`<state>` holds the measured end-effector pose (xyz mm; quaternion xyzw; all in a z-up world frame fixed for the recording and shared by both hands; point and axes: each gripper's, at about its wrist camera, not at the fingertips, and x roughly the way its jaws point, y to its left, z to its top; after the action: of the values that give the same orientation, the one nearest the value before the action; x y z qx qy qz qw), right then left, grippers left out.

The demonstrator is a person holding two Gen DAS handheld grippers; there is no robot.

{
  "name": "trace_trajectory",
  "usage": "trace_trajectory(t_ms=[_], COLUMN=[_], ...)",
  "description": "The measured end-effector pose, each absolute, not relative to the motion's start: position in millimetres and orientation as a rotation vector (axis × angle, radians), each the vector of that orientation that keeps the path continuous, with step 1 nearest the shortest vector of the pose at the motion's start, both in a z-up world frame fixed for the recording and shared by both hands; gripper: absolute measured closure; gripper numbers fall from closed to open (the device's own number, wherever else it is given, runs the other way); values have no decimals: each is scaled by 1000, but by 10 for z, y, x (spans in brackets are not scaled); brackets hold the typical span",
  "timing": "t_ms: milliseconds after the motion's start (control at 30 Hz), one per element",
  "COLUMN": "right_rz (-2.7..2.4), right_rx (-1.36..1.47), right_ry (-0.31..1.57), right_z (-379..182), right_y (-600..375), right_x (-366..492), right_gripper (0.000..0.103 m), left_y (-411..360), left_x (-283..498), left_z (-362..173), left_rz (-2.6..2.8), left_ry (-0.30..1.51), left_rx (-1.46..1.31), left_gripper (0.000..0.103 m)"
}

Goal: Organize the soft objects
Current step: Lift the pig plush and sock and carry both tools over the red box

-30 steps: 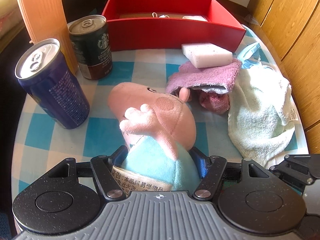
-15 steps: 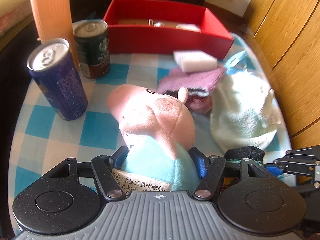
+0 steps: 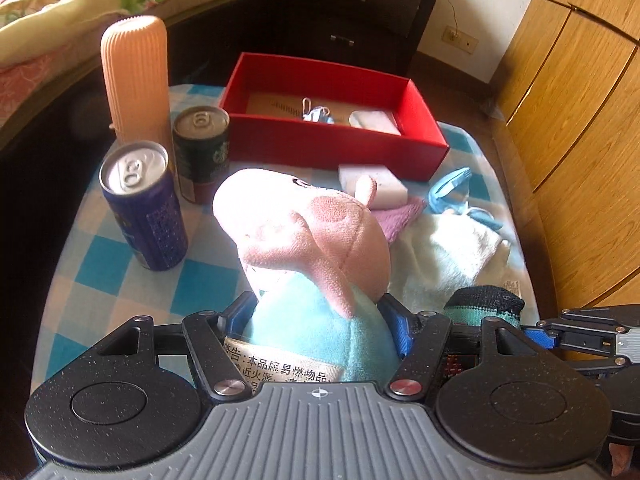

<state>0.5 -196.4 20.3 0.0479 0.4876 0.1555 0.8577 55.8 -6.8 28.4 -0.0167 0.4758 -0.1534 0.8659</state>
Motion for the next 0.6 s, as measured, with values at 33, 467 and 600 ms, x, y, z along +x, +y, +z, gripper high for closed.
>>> trace_trajectory(t_ms=[33, 467, 600], right_rz=[323, 230, 212], right_rx=[99, 117, 115], right_ry=[1016, 909, 895], right_z=[240, 609, 619], right_y=[-1975, -2242, -2281], right_x=[18, 593, 768], right_gripper=[98, 98, 98], left_y=[-95, -367, -419], left_x=[575, 1010, 1177], left_z=[313, 582, 556], left_rz=[-320, -360, -357], left_ry=[995, 920, 910], left_rx=[-29, -51, -61], left_gripper=[37, 37, 37])
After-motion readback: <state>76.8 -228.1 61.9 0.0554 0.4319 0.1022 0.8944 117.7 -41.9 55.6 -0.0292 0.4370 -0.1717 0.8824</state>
